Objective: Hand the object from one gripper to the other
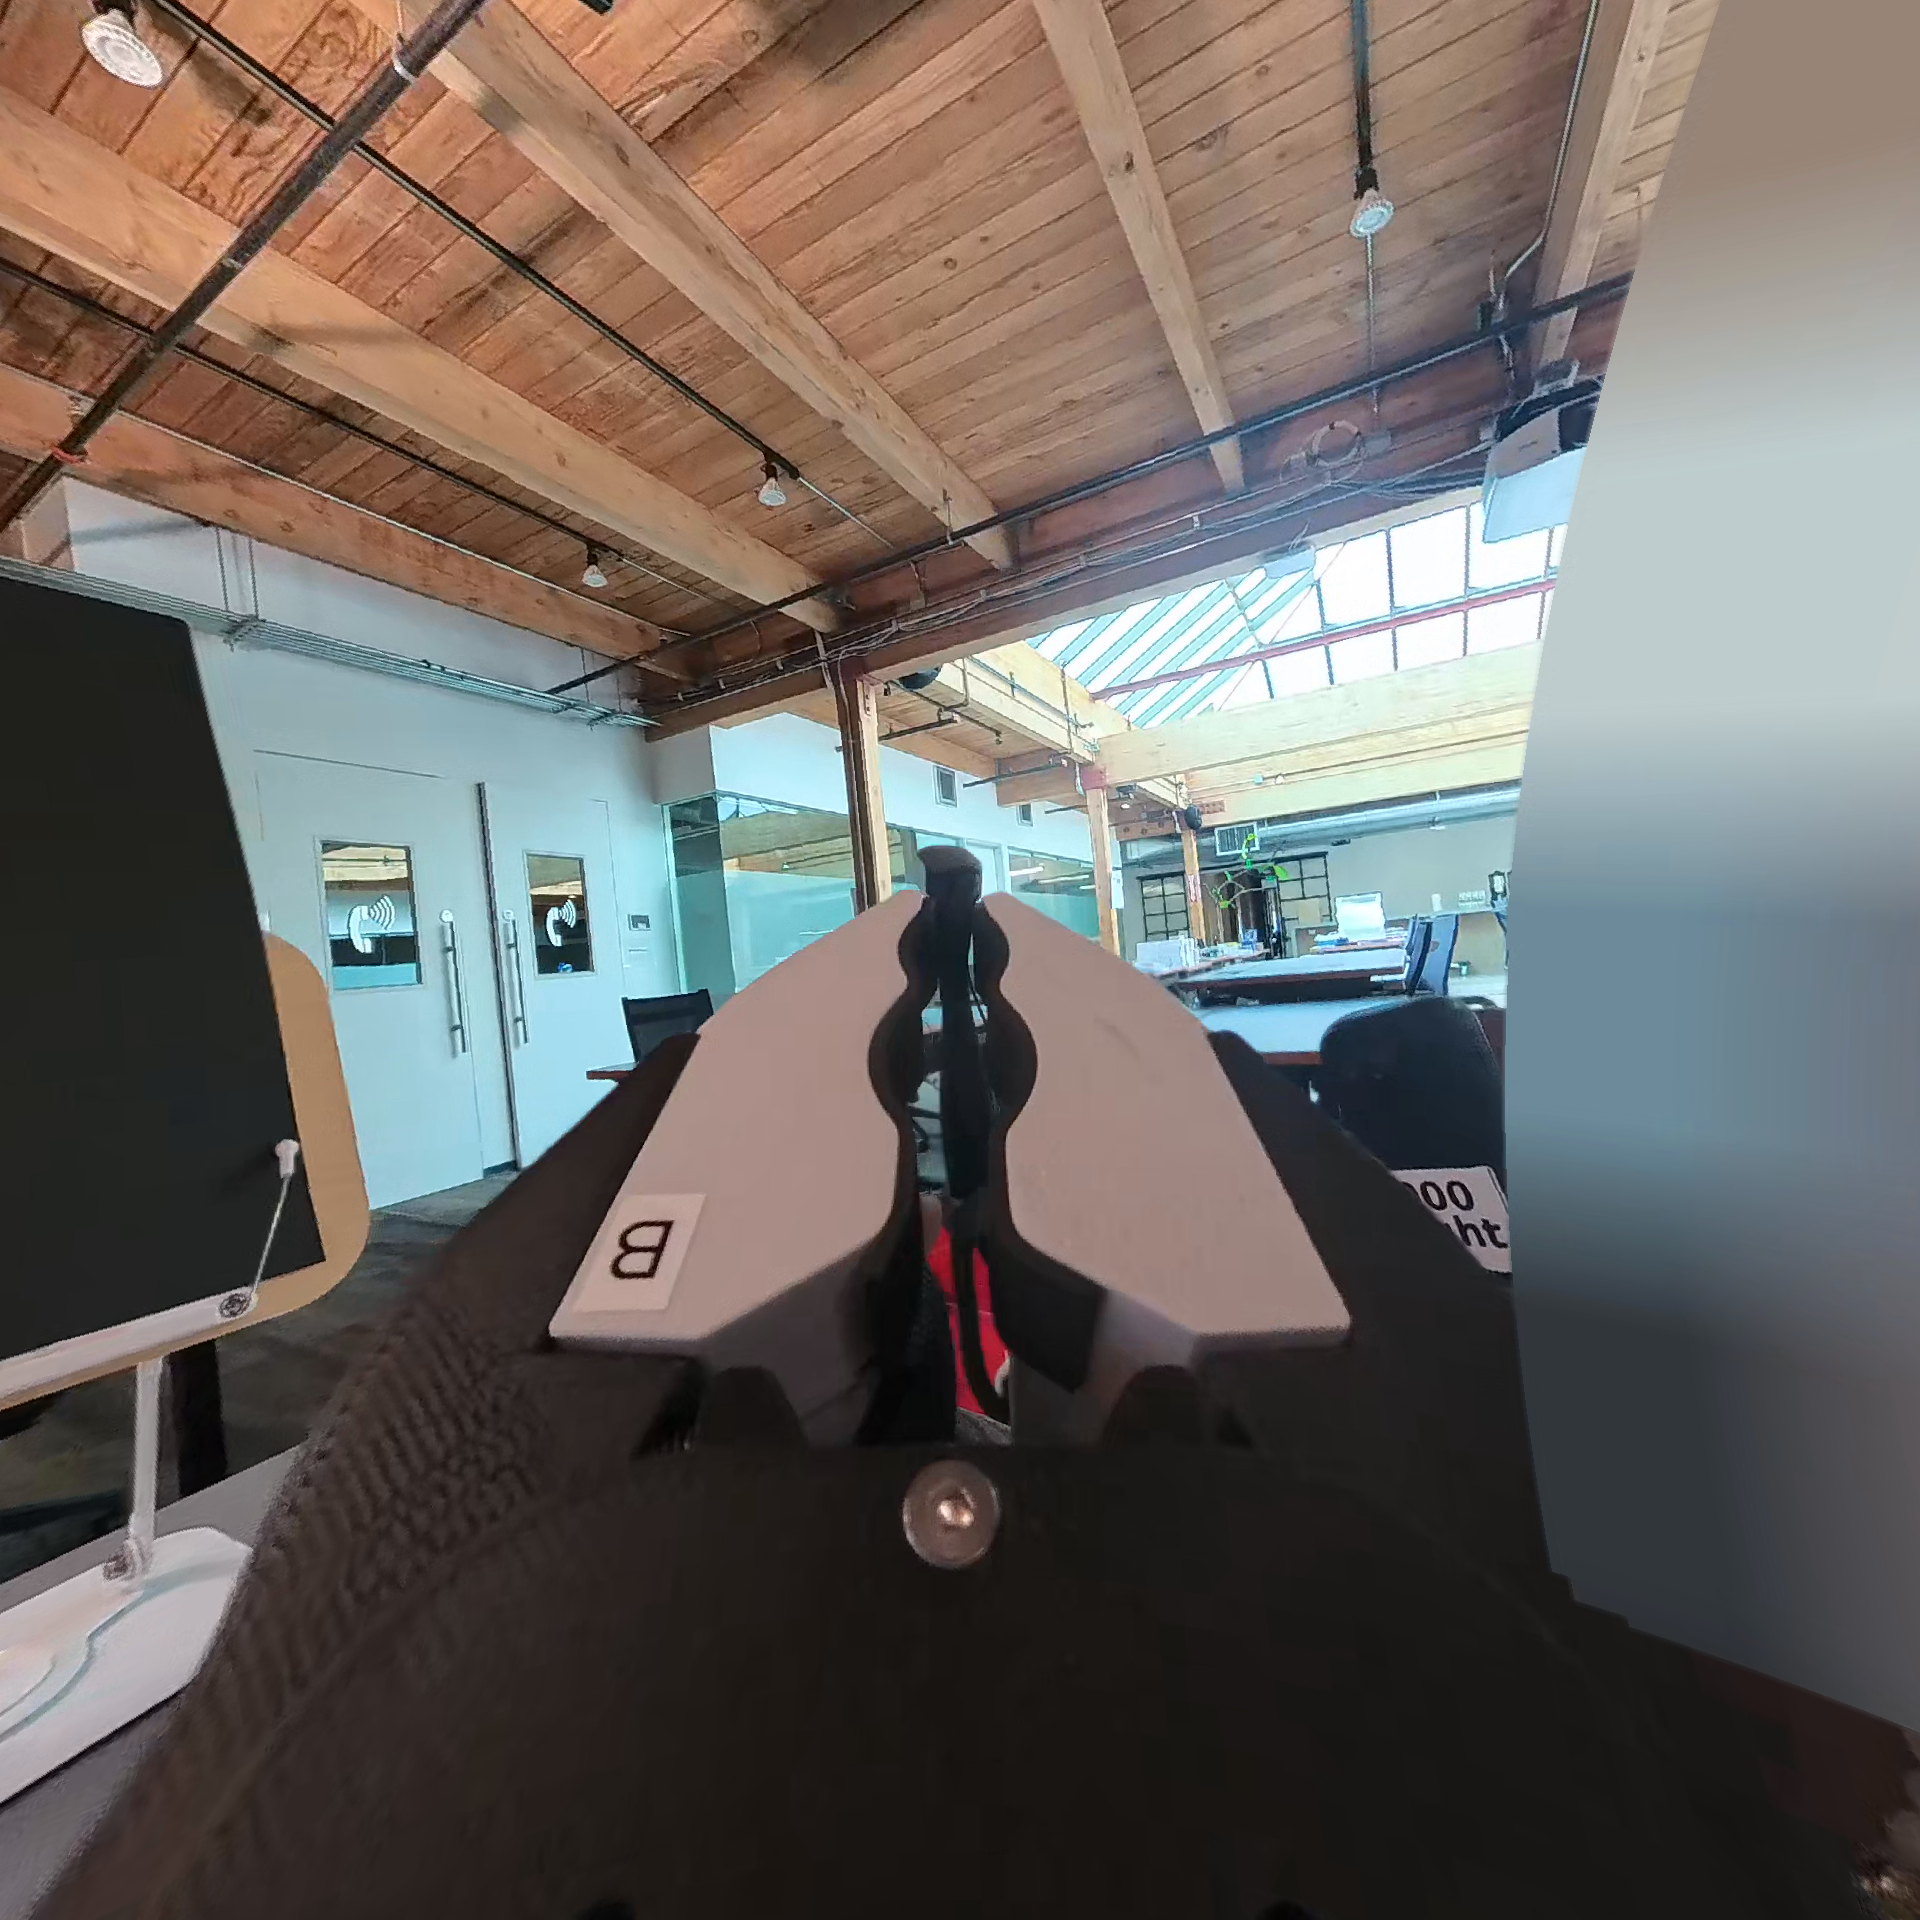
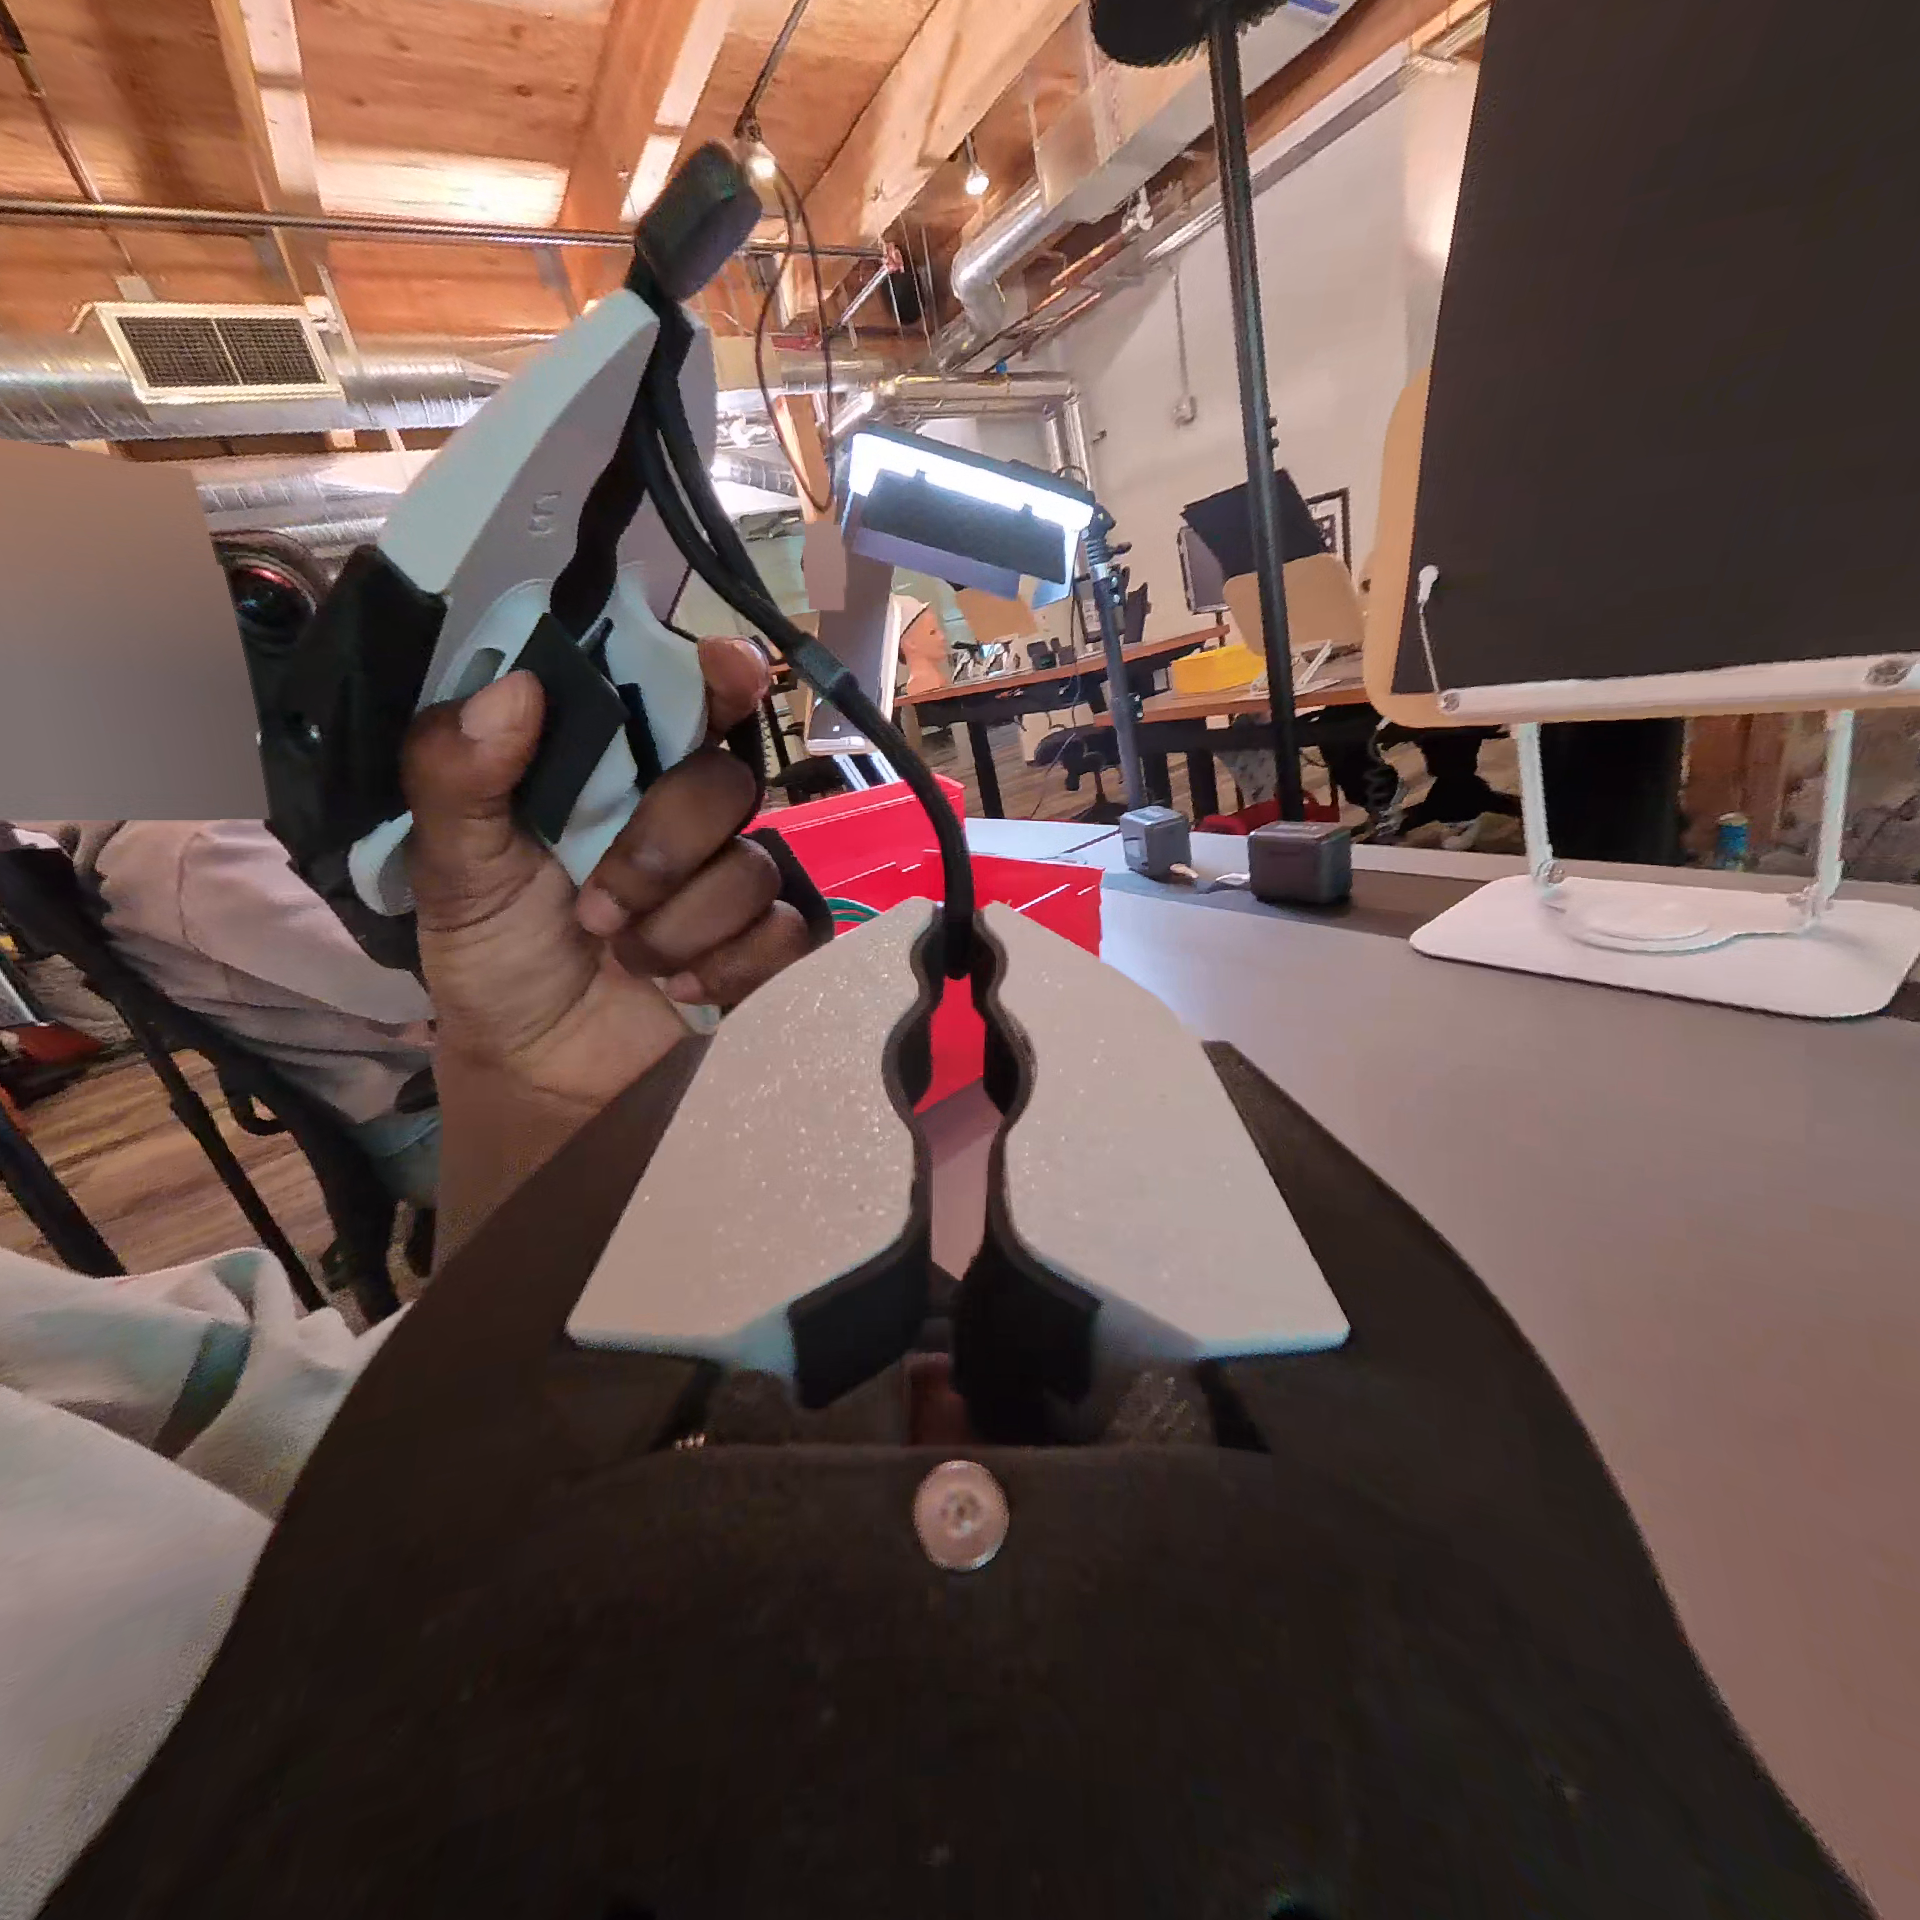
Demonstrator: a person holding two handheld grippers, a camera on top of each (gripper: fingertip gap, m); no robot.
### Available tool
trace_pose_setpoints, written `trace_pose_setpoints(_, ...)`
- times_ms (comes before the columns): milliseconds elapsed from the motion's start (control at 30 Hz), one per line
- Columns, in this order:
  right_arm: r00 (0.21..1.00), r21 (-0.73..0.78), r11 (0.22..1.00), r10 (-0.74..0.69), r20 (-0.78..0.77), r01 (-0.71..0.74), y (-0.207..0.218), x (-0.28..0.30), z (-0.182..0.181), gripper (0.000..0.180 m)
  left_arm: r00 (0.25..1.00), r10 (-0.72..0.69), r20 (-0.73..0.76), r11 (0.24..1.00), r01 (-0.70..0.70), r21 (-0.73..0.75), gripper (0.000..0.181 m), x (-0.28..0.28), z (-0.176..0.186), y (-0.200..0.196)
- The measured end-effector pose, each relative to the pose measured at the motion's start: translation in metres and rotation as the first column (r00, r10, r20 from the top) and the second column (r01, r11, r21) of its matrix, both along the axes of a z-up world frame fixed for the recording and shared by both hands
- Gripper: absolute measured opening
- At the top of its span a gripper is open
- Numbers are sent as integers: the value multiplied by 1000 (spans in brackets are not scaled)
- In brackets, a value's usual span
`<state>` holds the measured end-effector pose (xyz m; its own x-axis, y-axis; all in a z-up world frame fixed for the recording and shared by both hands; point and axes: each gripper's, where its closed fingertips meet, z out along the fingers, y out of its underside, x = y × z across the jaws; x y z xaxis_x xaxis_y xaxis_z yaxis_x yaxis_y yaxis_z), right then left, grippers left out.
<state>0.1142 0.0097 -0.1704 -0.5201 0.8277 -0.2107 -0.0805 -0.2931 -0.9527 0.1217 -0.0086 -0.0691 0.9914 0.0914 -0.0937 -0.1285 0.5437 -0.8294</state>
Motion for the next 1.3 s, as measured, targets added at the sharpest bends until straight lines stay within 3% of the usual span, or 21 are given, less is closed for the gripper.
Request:
trace_pose_setpoints(333,991,162,982,-86,-102,102,22,12,21,3,985,-55,162,998,48,44,8,-35,7,-22)
trace_pose_setpoints(400,974,242,948,-176,-143,207,36,13,25,2,984,-63,167,996,52,68,27,-40,10,-29)
trace_pose_setpoints(467,939,344,878,-273,-212,333,51,15,30,2,982,-46,183,996,31,84,41,-50,15,-41)
trace_pose_setpoints(533,887,458,763,-347,-305,456,62,19,36,2,985,-21,171,995,4,98,42,-56,18,-52)
trace_pose_setpoints(633,815,576,578,-374,-442,578,63,25,42,2,997,-23,68,1000,23,-4,42,-43,12,-47)
trace_pose_setpoints(800,753,650,389,-244,-611,653,41,36,47,2,973,-229,-27,917,206,-343,42,11,-33,4)
trace_pose_setpoints(967,687,651,243,-110,-718,719,23,45,45,2,955,-294,-38,824,233,-516,45,37,-69,39)
trace_pose_setpoints(1033,669,642,224,-69,-740,733,17,47,45,2,950,-309,-40,812,242,-531,40,42,-73,42)
trace_pose_setpoints(1133,660,643,188,-42,-750,743,15,48,44,2,938,-343,-58,826,272,-494,9,47,-67,37)
trace_pose_setpoints(1300,644,614,248,-59,-763,750,13,52,49,3,929,-359,-90,817,266,-512,5,53,-68,33)
